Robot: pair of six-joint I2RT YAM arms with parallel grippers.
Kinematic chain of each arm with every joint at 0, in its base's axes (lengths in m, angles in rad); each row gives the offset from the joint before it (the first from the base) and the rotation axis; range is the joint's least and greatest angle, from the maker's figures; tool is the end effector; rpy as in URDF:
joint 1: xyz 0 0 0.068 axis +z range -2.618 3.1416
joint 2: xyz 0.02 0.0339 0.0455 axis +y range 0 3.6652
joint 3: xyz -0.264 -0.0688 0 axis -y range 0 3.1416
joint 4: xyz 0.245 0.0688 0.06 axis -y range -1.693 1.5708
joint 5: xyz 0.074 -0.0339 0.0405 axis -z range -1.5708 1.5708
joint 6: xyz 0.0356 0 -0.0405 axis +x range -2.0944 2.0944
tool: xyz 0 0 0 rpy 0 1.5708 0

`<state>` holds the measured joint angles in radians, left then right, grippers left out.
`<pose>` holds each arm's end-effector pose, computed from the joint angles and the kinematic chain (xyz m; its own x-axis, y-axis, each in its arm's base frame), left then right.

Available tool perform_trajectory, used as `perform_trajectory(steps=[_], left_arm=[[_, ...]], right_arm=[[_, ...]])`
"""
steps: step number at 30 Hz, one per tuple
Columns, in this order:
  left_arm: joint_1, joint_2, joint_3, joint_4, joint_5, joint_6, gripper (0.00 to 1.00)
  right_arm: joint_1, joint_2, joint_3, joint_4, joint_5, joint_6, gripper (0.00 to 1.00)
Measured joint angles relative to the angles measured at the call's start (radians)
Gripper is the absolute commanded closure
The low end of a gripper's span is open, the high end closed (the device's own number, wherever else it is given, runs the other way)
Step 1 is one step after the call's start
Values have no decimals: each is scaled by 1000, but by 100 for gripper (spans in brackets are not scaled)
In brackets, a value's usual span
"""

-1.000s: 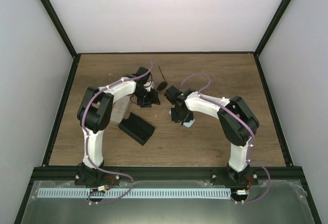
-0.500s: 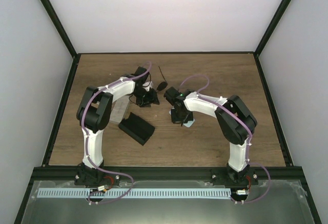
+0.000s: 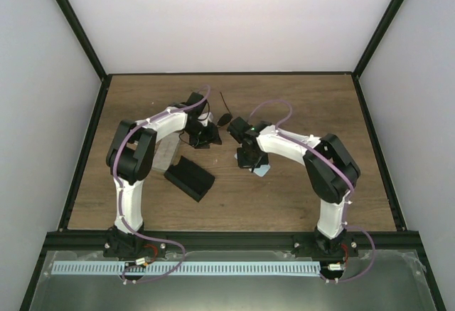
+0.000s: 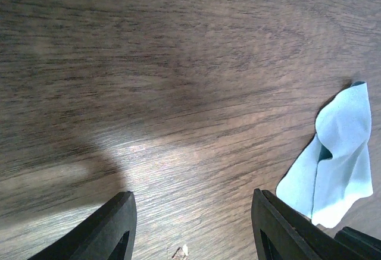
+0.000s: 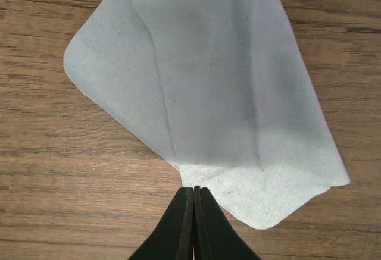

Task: Organize the sunglasses
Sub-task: Adjust the glasses cleaning cloth at the center of the board.

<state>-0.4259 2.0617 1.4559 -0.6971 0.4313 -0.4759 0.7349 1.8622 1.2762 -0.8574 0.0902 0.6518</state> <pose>0.3656 -0.1822 0.1536 -0.9987 -0.0039 -0.0506 0.0208 0.8772 -0.4796 0.2596 0.2303 0.1723 -0.9850 -0.0759 -0.1552 -0.0777 0.9970 0.0060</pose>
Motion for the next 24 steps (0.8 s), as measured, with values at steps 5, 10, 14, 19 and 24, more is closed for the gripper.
perform_trajectory(steps=[5,10,14,19,24], left_arm=[[0,0,0,1,1,0,45],[0,0,0,0,2,5,45],[0,0,0,-3,1,9,45],[2,0,-10,-4,1,10,45],[5,0,-15,-7,1,13,45]], right_arm=[[-2,-5,5,-10,3,6,80],[-20,38,82,-22,8,3,72],[-43,83,154,-21,13,-8,74],[-72,148,222,-24,23,-28,78],[-81,182,237,-29,29,-46,78]])
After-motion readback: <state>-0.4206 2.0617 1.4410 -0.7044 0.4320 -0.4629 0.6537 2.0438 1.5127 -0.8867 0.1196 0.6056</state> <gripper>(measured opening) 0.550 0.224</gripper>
